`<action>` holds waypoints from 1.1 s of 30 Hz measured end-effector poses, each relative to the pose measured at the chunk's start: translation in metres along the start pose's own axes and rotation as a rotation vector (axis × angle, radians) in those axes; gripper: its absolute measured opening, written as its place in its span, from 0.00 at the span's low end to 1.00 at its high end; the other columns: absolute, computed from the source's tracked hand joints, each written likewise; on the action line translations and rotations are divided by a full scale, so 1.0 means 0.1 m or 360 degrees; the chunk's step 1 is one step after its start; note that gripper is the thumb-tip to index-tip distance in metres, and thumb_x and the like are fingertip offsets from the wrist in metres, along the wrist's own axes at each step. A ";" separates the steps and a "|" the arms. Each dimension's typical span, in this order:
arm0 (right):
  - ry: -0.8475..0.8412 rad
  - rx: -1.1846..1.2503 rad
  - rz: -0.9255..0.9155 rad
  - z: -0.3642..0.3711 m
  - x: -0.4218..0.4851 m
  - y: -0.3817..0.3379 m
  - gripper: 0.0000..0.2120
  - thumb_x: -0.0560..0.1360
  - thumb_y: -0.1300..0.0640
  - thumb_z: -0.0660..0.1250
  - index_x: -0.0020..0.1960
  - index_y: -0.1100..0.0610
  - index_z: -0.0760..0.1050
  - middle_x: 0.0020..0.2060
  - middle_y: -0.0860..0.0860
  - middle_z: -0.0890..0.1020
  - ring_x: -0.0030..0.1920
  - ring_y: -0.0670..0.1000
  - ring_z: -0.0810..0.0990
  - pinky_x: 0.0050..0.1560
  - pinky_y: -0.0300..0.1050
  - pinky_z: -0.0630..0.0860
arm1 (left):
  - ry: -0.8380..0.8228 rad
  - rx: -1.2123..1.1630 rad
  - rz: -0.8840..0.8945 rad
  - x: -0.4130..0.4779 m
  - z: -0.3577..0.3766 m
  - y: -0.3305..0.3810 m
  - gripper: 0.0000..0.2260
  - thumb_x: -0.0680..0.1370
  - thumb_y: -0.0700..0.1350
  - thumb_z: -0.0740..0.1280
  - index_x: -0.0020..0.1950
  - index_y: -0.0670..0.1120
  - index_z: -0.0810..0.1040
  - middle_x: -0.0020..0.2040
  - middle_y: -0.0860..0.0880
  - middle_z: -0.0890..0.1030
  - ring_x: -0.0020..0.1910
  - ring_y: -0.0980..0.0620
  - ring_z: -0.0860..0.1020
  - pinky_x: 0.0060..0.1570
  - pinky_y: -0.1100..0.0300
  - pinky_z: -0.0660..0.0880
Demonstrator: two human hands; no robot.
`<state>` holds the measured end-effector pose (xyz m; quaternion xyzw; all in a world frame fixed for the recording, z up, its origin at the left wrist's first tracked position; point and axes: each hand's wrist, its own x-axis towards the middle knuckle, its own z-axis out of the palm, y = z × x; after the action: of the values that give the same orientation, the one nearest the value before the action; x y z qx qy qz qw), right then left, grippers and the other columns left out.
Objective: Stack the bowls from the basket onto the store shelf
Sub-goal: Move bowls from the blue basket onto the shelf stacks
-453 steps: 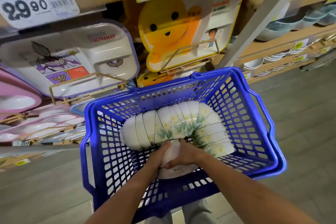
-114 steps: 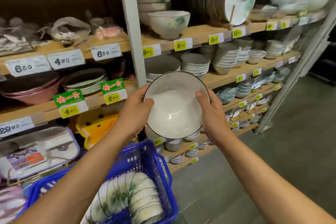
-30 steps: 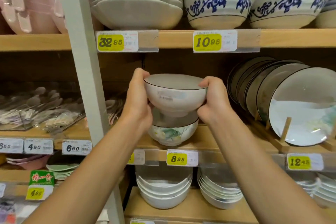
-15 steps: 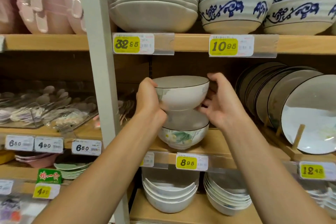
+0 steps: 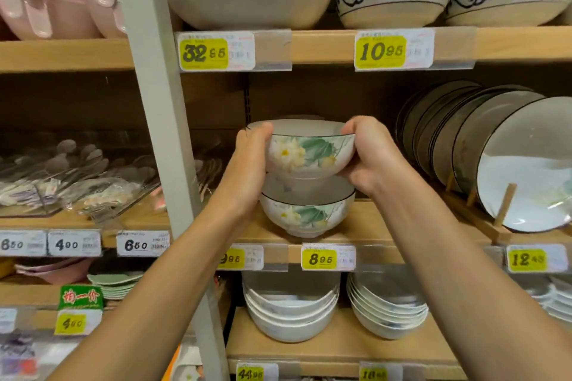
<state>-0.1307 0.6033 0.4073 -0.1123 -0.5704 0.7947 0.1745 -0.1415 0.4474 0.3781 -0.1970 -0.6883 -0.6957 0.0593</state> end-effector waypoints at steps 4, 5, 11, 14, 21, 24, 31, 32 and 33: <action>0.0117 -0.0233 -0.0113 -0.01 0.05 0.08 0.08 0.74 0.63 0.55 0.42 0.55 0.71 0.38 0.55 0.77 0.43 0.58 0.80 0.50 0.55 0.79 | 0.0074 0.0272 0.0116 -0.03 0.01 -0.09 0.21 0.72 0.66 0.51 0.56 0.55 0.68 0.60 0.52 0.74 0.61 0.55 0.72 0.64 0.50 0.68; 0.0154 -0.0271 -0.0129 -0.01 0.07 0.09 0.08 0.75 0.64 0.55 0.40 0.56 0.70 0.36 0.54 0.75 0.41 0.57 0.77 0.46 0.52 0.77 | 0.0077 0.0336 0.0155 -0.04 0.02 -0.10 0.23 0.72 0.67 0.50 0.58 0.54 0.67 0.62 0.51 0.73 0.63 0.53 0.71 0.65 0.50 0.67; 0.0306 -0.0302 -0.0103 -0.07 0.18 0.18 0.10 0.76 0.64 0.55 0.37 0.57 0.67 0.33 0.51 0.69 0.34 0.51 0.69 0.41 0.47 0.65 | 0.0089 0.0441 0.0173 0.00 0.06 -0.24 0.24 0.79 0.65 0.51 0.68 0.51 0.61 0.68 0.51 0.67 0.67 0.52 0.67 0.67 0.53 0.63; 0.0383 -0.0323 -0.0120 -0.10 0.19 0.26 0.08 0.75 0.63 0.56 0.38 0.56 0.69 0.33 0.52 0.72 0.34 0.51 0.73 0.42 0.48 0.69 | 0.0073 0.0416 0.0104 -0.01 0.10 -0.33 0.21 0.79 0.63 0.51 0.66 0.52 0.62 0.66 0.50 0.68 0.67 0.51 0.68 0.69 0.50 0.64; 0.0396 -0.0143 -0.0024 -0.11 0.22 0.43 0.06 0.73 0.60 0.58 0.39 0.55 0.71 0.34 0.53 0.75 0.36 0.54 0.77 0.42 0.49 0.76 | 0.0015 0.0289 -0.0022 -0.06 0.13 -0.44 0.33 0.74 0.66 0.51 0.73 0.49 0.58 0.70 0.47 0.66 0.68 0.49 0.68 0.69 0.46 0.66; 0.0423 -0.0107 -0.0035 -0.12 0.23 0.48 0.07 0.73 0.61 0.57 0.37 0.55 0.70 0.30 0.51 0.75 0.30 0.51 0.76 0.33 0.42 0.74 | 0.0020 0.0322 -0.0054 -0.05 0.11 -0.48 0.31 0.78 0.64 0.51 0.76 0.49 0.55 0.71 0.47 0.66 0.69 0.49 0.68 0.69 0.45 0.66; 0.0429 -0.0034 -0.0047 -0.15 0.24 0.58 0.08 0.72 0.61 0.57 0.42 0.58 0.75 0.34 0.54 0.79 0.34 0.53 0.79 0.38 0.46 0.78 | 0.0006 0.0338 -0.0077 -0.05 0.09 -0.52 0.19 0.81 0.58 0.52 0.68 0.51 0.62 0.68 0.48 0.69 0.64 0.51 0.71 0.65 0.50 0.68; 0.0428 -0.0039 -0.0052 -0.15 0.24 0.59 0.09 0.72 0.61 0.57 0.44 0.59 0.76 0.36 0.55 0.80 0.35 0.54 0.80 0.39 0.47 0.78 | -0.0001 0.0329 -0.0081 -0.05 0.08 -0.52 0.16 0.81 0.58 0.53 0.65 0.53 0.62 0.67 0.48 0.70 0.63 0.51 0.71 0.63 0.52 0.69; 0.0426 -0.0047 -0.0057 -0.16 0.24 0.59 0.11 0.72 0.61 0.57 0.46 0.60 0.77 0.37 0.55 0.80 0.36 0.54 0.81 0.40 0.47 0.79 | -0.0006 0.0326 -0.0089 -0.04 0.08 -0.53 0.13 0.81 0.57 0.53 0.63 0.54 0.62 0.66 0.48 0.70 0.62 0.51 0.72 0.60 0.53 0.69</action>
<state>-0.1557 0.6095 0.3466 -0.2098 -0.5555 0.7609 0.2615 -0.1548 0.4564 0.3270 -0.1719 -0.7611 -0.6226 0.0586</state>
